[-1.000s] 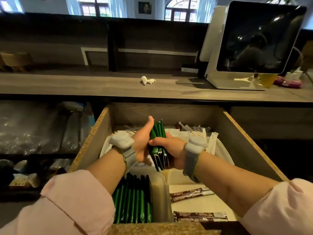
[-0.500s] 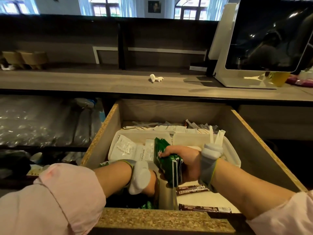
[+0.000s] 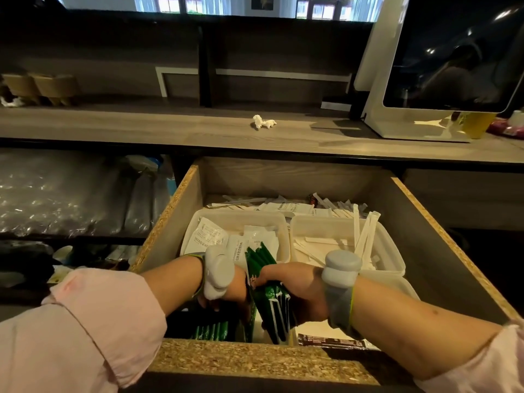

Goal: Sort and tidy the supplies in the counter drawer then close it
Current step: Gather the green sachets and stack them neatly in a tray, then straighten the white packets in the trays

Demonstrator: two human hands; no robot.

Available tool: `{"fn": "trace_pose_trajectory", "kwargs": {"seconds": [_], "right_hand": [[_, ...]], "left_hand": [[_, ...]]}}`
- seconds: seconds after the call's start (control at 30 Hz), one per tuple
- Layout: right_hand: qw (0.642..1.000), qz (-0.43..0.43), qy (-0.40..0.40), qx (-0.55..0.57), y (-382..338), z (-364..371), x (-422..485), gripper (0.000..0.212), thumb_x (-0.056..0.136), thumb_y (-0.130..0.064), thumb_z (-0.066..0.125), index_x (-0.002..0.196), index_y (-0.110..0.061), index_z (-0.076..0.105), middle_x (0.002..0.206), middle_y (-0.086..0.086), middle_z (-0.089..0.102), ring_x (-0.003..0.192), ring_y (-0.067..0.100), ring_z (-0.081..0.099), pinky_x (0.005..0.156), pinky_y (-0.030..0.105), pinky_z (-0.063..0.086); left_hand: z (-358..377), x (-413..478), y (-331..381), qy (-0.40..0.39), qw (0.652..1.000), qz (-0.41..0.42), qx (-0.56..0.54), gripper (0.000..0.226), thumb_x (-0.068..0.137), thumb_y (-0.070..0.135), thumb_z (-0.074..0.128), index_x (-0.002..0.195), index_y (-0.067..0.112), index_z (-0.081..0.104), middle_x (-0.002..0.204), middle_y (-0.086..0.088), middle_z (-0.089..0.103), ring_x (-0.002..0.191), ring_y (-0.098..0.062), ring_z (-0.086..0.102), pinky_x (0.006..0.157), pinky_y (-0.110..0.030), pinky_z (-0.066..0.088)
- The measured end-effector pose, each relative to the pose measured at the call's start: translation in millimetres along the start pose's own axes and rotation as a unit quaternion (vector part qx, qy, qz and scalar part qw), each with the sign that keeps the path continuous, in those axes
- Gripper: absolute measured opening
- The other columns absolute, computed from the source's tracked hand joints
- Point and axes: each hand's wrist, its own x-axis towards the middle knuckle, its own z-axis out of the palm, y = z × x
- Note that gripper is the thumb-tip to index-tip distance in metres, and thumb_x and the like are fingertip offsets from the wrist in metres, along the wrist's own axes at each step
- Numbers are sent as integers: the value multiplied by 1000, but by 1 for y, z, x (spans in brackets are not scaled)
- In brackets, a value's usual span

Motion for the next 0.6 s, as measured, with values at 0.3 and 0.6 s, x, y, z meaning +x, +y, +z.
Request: {"fn": "trace_pose_trajectory", "kwargs": {"seconds": [0.3, 0.6], "right_hand": [[968, -51, 91, -230, -7, -7, 2, 51, 91, -46, 52, 123, -6, 54, 110, 14, 66, 71, 25, 66, 76, 36, 57], [794, -79, 91, -596, -5, -4, 12, 42, 90, -33, 60, 120, -3, 62, 120, 12, 67, 67, 17, 48, 49, 16, 30]], "left_hand": [[-1, 2, -8, 43, 989, -44, -137, 10, 89, 19, 57, 82, 12, 59, 82, -5, 64, 45, -9, 57, 44, -19, 48], [-1, -5, -2, 28, 969, 10, -247, 29, 93, 37, 49, 73, 23, 66, 88, 6, 69, 42, -7, 61, 46, -17, 42]]}}
